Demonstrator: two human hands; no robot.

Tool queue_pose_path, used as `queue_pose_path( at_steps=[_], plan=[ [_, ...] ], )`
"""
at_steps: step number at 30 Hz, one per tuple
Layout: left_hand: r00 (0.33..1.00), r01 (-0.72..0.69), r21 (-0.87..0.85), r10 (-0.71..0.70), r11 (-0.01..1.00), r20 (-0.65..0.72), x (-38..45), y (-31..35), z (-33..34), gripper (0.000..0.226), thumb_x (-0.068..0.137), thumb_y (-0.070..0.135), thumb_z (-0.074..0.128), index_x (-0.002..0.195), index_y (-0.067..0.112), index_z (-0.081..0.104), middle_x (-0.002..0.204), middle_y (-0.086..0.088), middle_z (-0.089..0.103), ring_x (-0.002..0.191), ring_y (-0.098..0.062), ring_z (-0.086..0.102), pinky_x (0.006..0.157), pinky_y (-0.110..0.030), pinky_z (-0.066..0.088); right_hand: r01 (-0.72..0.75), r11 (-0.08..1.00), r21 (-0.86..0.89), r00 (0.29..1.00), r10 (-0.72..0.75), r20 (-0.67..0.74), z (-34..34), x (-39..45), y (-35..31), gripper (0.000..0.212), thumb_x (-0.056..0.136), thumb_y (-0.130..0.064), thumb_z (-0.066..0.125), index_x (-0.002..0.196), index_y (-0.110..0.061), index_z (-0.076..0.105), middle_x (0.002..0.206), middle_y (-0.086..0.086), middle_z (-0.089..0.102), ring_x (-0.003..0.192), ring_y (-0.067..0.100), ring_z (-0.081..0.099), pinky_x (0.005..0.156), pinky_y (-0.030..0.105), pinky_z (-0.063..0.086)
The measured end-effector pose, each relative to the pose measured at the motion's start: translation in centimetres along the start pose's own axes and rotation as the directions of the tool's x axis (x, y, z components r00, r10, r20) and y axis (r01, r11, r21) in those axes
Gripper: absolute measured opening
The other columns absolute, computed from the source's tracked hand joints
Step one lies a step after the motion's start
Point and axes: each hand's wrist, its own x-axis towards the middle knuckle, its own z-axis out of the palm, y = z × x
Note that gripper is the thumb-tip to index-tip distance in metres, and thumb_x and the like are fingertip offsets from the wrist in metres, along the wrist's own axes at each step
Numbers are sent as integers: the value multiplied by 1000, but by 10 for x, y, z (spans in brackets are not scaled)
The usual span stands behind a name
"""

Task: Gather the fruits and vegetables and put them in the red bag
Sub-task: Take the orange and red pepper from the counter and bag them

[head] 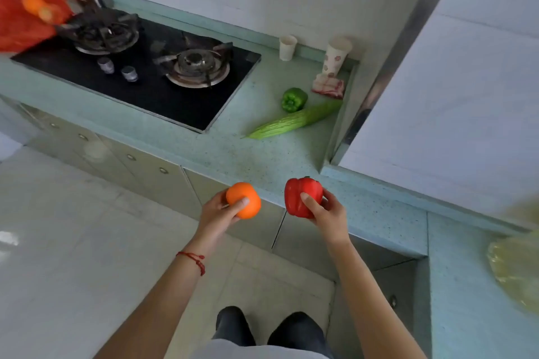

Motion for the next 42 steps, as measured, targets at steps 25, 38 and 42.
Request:
queue_pose_path(
  at_steps=[25,38,42],
  plan=[
    [598,-232,-291,-100,928,-795,-81,-10,-126,48,82,14,65,126,4,49,118,-11,55,106,-25,56,84,-36,49,156,957,-243,570,113,813,213,20,-37,49,80,-14,69,125,-10,52,107,3,56,91,16,58,62,18,56],
    [448,-299,-313,-157,901,-880,-110,-22,-194,59,61,37,70,114,15,54,114,-8,58,103,-22,58,81,-35,52,136,944,-300,415,220,883,309,-13,-13,53,78,-13,71,127,-8,51,115,10,58,95,20,60,67,23,58],
    [452,-304,-312,-152,900,-879,-101,-14,-243,61,63,37,70,117,14,53,118,-10,57,106,-24,57,84,-38,52,148,945,-292,416,209,885,361,-24,-14,55,78,-15,72,128,-8,50,119,11,57,103,25,59,68,24,58]
  ],
)
